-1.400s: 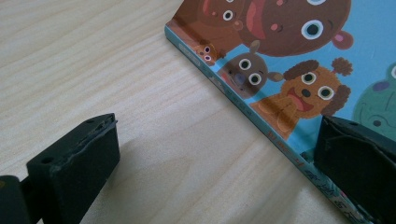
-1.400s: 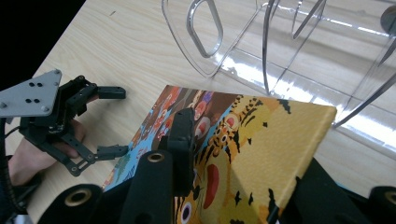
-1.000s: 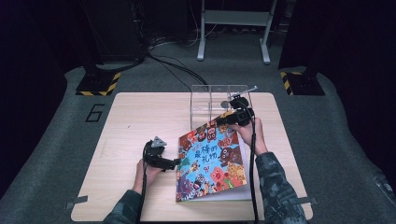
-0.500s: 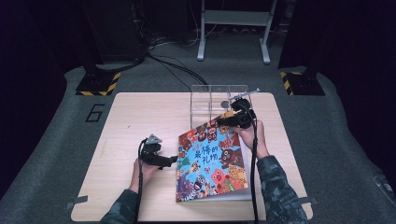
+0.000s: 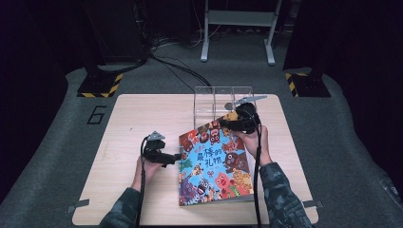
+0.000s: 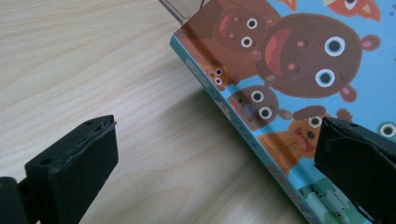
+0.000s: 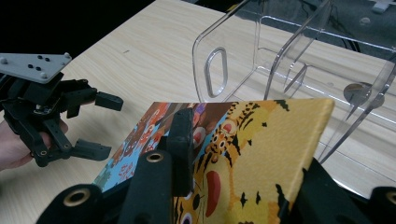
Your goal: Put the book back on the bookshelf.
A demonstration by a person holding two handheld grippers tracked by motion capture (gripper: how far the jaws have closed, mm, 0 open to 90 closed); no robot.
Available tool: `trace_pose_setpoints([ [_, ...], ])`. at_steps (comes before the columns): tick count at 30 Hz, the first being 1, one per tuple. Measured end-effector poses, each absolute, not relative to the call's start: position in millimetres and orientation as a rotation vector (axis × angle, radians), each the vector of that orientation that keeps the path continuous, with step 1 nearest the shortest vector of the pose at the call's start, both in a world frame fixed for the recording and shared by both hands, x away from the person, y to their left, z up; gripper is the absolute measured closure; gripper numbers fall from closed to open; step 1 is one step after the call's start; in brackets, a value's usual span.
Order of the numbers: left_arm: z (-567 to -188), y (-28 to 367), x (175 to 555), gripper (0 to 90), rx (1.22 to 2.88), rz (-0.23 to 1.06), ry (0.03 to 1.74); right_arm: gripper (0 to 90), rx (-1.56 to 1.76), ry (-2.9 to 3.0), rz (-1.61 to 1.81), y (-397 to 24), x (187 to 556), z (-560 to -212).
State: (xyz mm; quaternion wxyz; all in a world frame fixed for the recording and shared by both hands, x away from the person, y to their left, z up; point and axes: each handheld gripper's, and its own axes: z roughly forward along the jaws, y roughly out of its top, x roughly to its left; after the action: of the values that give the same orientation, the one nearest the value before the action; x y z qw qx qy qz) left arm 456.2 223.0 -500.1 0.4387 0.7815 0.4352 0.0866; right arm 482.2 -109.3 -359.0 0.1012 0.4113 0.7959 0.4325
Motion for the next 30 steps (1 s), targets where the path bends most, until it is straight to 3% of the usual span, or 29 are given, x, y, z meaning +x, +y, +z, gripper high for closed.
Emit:
trace_pose_setpoints([
  [8,-498,218,464,0.0,1.922,0.139,1.061,66.8,1.156,2.323,1.292,-110,475,-356],
  [30,-476,204,473,0.0,1.943,0.091,0.976,66.4,1.026,2.188,1.365,-113,454,-351],
])
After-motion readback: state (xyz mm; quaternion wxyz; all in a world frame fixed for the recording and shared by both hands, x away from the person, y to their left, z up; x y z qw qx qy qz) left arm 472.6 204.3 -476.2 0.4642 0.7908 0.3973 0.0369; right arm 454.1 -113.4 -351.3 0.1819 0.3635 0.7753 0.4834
